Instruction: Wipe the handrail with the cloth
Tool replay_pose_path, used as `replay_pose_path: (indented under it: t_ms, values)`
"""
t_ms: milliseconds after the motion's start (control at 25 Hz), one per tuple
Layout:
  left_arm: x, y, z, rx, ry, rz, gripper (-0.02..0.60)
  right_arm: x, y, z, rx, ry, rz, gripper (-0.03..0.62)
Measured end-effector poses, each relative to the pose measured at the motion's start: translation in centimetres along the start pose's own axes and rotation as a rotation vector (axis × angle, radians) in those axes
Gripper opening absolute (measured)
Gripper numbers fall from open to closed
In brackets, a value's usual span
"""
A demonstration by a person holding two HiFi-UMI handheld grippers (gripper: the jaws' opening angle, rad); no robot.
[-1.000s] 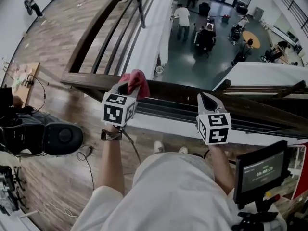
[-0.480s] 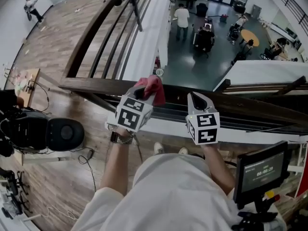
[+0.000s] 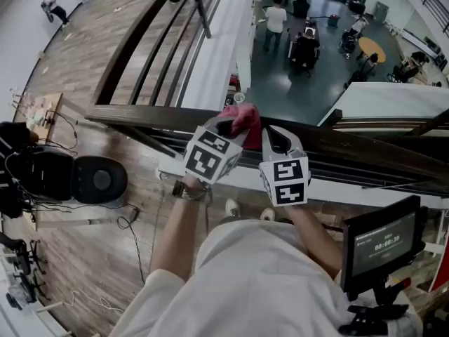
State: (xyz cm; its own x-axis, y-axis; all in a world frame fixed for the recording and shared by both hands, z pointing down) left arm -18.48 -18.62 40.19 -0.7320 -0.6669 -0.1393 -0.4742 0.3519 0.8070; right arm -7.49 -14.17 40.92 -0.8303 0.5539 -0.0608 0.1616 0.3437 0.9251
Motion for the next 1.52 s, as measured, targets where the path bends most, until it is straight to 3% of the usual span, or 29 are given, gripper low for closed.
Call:
replay_pose_path:
  t_ms: [200,600,1080,1520]
  values:
    - [-2.4,-0.5,0.2,-0.022,0.033,-0.014,0.072,0.5,0.0,0.4,-0.017,-0.055,-0.009,-0.009]
    - [-3.1,0.6,1.7,-0.093,-0.068,0.086,0.071,1.0,-0.4,0.6,-0.045,-0.106,-0.019,-0.011]
    - [-5.4,-0.1,0.6,-0.278,-0.222,0.003,0.071,-1.3,-0.9,1.1,-0.063,-0.094,-0.022,-0.011]
    - [-5.6,0.9,1.4,-0.288,-0.185,0.062,0.071,-1.3,-0.9,1.6,-0.052,-0.154,-0.052,-0.009]
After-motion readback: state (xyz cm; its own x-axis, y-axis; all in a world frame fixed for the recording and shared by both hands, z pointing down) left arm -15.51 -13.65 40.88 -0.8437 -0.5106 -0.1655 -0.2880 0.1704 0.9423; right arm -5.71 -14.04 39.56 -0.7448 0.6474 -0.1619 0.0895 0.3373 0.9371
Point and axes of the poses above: the fingertips, and each gripper's own axes: z backward along the fingers, x to its left, y out of its underside, the point moved 7 cm from there along z, backward along the fingers, and after that the axes turned 14 degrees about -y, right-handed, at the moved point
